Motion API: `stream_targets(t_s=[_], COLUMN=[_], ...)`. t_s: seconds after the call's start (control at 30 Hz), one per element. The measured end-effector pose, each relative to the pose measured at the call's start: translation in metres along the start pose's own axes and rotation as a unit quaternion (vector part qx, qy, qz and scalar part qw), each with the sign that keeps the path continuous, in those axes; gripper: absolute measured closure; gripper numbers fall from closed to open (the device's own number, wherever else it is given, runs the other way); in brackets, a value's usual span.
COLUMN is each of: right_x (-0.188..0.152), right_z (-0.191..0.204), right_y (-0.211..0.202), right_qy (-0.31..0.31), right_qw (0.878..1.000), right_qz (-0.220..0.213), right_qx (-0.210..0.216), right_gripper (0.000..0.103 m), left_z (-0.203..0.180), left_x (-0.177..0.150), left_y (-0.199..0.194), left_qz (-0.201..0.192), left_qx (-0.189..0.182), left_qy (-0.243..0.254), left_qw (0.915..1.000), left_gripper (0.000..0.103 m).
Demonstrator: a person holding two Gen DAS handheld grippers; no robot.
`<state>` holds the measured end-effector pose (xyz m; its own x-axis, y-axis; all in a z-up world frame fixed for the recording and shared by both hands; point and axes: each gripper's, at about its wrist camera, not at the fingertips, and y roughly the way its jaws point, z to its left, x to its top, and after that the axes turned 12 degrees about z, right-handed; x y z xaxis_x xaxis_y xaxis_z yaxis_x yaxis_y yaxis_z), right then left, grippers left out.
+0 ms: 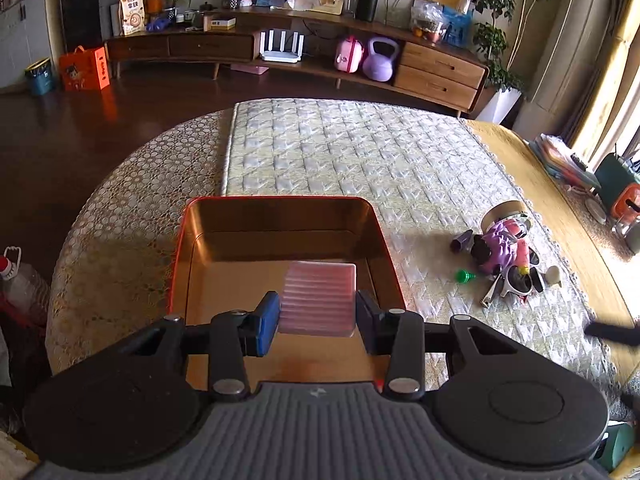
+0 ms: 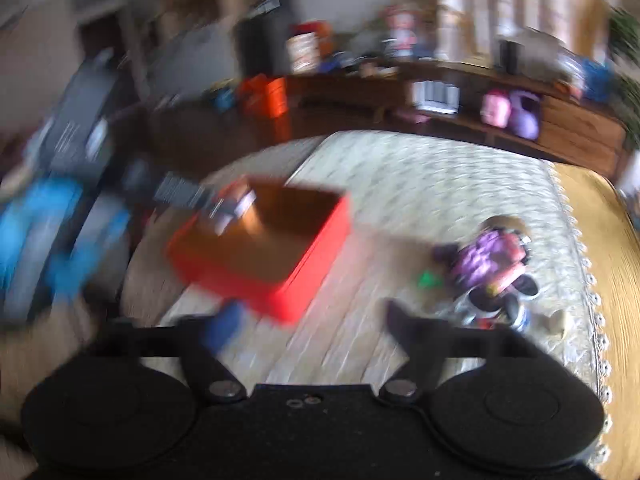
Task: Organize rigid objects
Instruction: 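Carry the pink pad with the left tool over the red tin, then lower the pink pad into the tin and open the left tool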
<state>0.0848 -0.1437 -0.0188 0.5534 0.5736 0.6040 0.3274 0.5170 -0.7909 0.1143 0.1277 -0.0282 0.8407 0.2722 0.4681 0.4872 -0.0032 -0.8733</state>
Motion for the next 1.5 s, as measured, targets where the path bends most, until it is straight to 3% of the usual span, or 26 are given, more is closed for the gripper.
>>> stream_targets(t_s=[0.07, 0.17, 0.3, 0.43, 0.97, 1.5], right_x=[-0.015, -0.018, -0.013, -0.001, -0.007, 0.004], right_z=[0.017, 0.015, 0.012, -0.001, -0.119, -0.166], right_y=[0.005, 0.005, -0.001, 0.004, 0.046, 0.088], right_qy=[-0.015, 0.035, 0.049, 0.068, 0.175, 0.159], right_qw=[0.999, 0.999, 0.998, 0.997, 0.977, 0.977], right_qz=[0.026, 0.021, -0.008, -0.015, 0.009, 0.049], right_qx=[-0.012, -0.019, -0.036, -0.044, -0.117, -0.135], right_gripper=[0.021, 0.026, 0.024, 0.024, 0.028, 0.044], left_z=[0.001, -0.001, -0.006, 0.002, 0.020, 0.023], left_x=[-0.006, -0.012, -0.017, -0.013, 0.031, 0.053], left_y=[-0.005, -0.005, -0.005, -0.001, 0.075, 0.128], left_qz=[0.000, 0.008, 0.003, 0.001, 0.038, 0.079], left_qx=[-0.011, -0.022, -0.025, -0.029, 0.040, 0.073], left_qy=[0.004, 0.011, 0.037, 0.026, 0.016, 0.019], left_qw=[0.9999, 0.9997, 0.9990, 0.9992, 0.9983, 0.9940], left_gripper=[0.063, 0.063, 0.063, 0.063, 0.063, 0.062])
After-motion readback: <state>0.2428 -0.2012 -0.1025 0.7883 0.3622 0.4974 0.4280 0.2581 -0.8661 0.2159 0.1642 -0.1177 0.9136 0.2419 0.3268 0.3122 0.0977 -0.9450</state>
